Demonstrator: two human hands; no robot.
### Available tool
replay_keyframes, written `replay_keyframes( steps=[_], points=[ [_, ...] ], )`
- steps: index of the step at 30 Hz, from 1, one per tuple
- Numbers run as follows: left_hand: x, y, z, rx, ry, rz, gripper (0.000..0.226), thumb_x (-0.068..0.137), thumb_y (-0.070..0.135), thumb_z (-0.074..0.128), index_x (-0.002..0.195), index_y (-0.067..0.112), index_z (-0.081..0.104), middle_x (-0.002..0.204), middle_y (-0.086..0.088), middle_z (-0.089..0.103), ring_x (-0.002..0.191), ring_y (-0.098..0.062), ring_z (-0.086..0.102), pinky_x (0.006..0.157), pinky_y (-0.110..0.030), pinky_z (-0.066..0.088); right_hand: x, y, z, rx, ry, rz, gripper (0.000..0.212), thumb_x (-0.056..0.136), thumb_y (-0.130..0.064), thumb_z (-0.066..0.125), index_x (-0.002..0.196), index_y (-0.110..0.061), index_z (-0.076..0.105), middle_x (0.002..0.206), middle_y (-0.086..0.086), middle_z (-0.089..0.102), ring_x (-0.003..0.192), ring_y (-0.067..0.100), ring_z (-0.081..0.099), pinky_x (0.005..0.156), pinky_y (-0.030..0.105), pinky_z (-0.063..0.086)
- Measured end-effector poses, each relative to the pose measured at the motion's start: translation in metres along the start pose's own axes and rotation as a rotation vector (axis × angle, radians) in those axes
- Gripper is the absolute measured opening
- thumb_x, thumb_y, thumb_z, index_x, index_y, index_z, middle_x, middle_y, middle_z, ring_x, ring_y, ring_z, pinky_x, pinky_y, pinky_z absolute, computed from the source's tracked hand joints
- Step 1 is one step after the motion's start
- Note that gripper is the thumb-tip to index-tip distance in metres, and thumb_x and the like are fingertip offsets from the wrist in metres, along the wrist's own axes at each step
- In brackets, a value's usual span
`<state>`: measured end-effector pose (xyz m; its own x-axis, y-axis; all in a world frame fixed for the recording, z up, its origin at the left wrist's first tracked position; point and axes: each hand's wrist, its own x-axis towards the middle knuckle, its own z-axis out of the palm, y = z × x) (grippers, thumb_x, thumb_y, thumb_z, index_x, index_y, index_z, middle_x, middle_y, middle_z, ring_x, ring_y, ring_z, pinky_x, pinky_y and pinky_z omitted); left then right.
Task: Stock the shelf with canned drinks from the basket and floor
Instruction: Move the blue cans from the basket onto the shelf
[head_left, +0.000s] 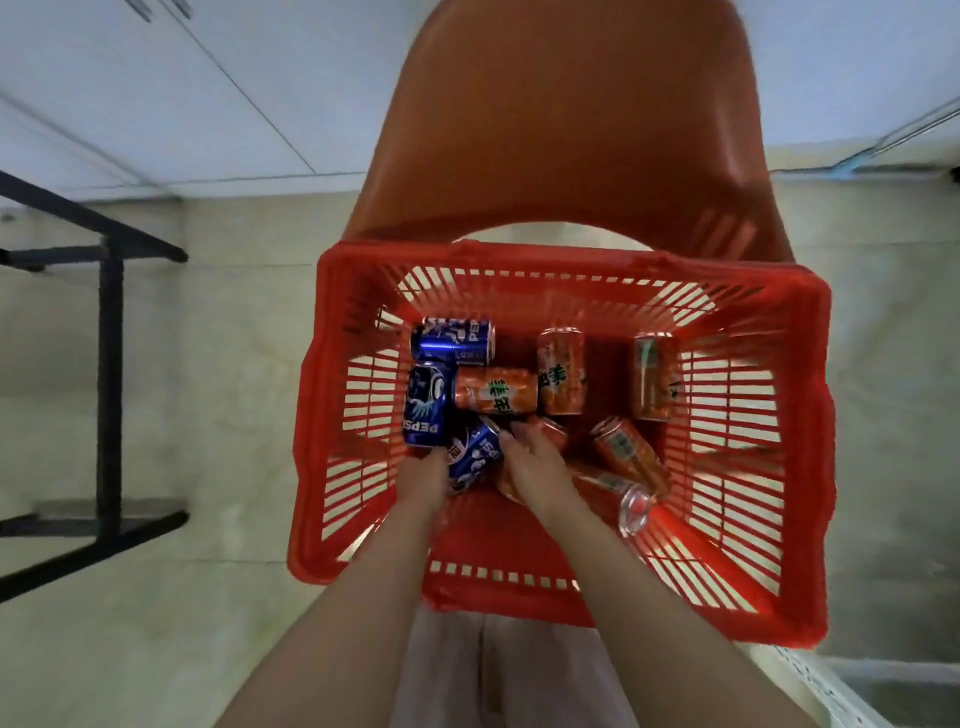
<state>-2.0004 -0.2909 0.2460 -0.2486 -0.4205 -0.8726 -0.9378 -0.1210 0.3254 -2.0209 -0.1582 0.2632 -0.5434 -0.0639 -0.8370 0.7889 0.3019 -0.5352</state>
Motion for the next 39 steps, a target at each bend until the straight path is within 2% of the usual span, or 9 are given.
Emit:
replay_keyframes(
  steps=[4,7,14,21,25,28,32,36,39],
  points=[
    [0.006,0.003,0.005,-0.239,-0.099,-0.187,0.015,0.092,0.01,0.049,0.096,0.007,0.063,0.085,-0.014,0.07,0.075,-0.026,0.067,0.064,-0.033,0.054,0.032,0.008,0.012,-0.172,-0.107,-0.026,0.051,0.095,-0.051,0.041,0.136,-0.023,0.053,0.136,-0.003,0.055,0.126,0.018,0.051,0.109,0.041,0.04],
    [0.015,0.006,0.01,-0.282,-0.111,-0.227,0.019,0.089,0.003,0.041,0.09,0.009,0.059,0.081,-0.013,0.067,0.07,-0.024,0.064,0.054,-0.027,0.051,0.043,0.004,0.017,-0.274,-0.146,-0.002,0.044,0.102,-0.041,0.038,0.135,-0.017,0.053,0.137,0.003,0.055,0.127,0.023,0.05,0.102,0.03,0.038],
    [0.012,0.001,0.004,-0.354,-0.123,-0.242,0.023,0.08,0.002,0.044,0.098,0.007,0.058,0.092,-0.017,0.066,0.077,-0.029,0.062,0.062,-0.033,0.049,0.04,0.0,0.022,-0.293,-0.083,0.071,0.058,0.1,-0.052,0.036,0.142,-0.012,0.034,0.136,0.011,0.054,0.122,0.03,0.053,0.089,0.032,0.039],
    [-0.02,0.014,0.002,-0.34,-0.207,-0.153,0.024,0.083,0.016,0.053,0.104,0.008,0.062,0.104,-0.017,0.07,0.1,-0.032,0.065,0.083,-0.041,0.053,0.008,-0.016,-0.003,-0.296,0.148,0.015,0.052,0.088,-0.069,0.045,0.101,-0.019,0.05,0.097,-0.004,0.059,0.086,0.014,0.059,0.076,0.035,0.048],
    [-0.051,0.033,-0.009,-0.287,-0.253,-0.017,0.019,0.089,0.021,0.056,0.094,0.008,0.069,0.092,-0.012,0.072,0.094,-0.029,0.066,0.087,-0.041,0.049,-0.028,-0.027,-0.009,-0.063,0.268,-0.032,0.058,0.074,-0.076,0.057,0.095,-0.022,0.052,0.095,-0.001,0.065,0.085,0.018,0.066,0.08,0.043,0.056],
    [-0.072,0.048,-0.02,-0.246,-0.293,0.082,0.025,0.087,0.033,0.064,0.099,0.011,0.07,0.098,-0.011,0.073,0.096,-0.028,0.067,0.096,-0.045,0.05,-0.052,-0.029,-0.011,0.217,0.321,-0.065,0.073,0.051,-0.086,0.064,0.093,-0.028,0.051,0.102,0.001,0.064,0.094,0.022,0.067,0.083,0.051,0.057],
    [-0.102,0.064,-0.04,-0.16,-0.402,0.245,0.059,0.067,0.055,0.073,0.113,0.019,0.068,0.113,-0.007,0.071,0.106,-0.027,0.065,0.101,-0.05,0.047,-0.097,-0.041,-0.008,0.447,0.426,-0.132,0.063,0.064,-0.07,0.073,0.101,-0.023,0.052,0.108,0.007,0.064,0.097,0.024,0.066,0.085,0.051,0.057],
    [-0.155,0.075,-0.074,-0.093,-0.491,0.388,0.045,0.086,0.041,0.068,0.12,0.014,0.059,0.113,-0.005,0.067,0.105,-0.023,0.063,0.099,-0.047,0.049,-0.145,-0.047,-0.001,0.577,0.517,-0.222,0.084,0.049,-0.079,0.076,0.112,-0.027,0.056,0.113,0.006,0.065,0.098,0.025,0.069,0.081,0.048,0.059],
    [-0.19,0.079,-0.095,-0.038,-0.53,0.548,0.047,0.083,0.042,0.072,0.118,0.012,0.06,0.108,-0.005,0.069,0.099,-0.023,0.067,0.093,-0.044,0.055,-0.206,-0.068,0.007,0.719,0.536,-0.293,0.069,0.073,-0.052,0.079,0.122,-0.009,0.057,0.109,0.013,0.067,0.094,0.03,0.071,0.071,0.043,0.062]
  ],
)
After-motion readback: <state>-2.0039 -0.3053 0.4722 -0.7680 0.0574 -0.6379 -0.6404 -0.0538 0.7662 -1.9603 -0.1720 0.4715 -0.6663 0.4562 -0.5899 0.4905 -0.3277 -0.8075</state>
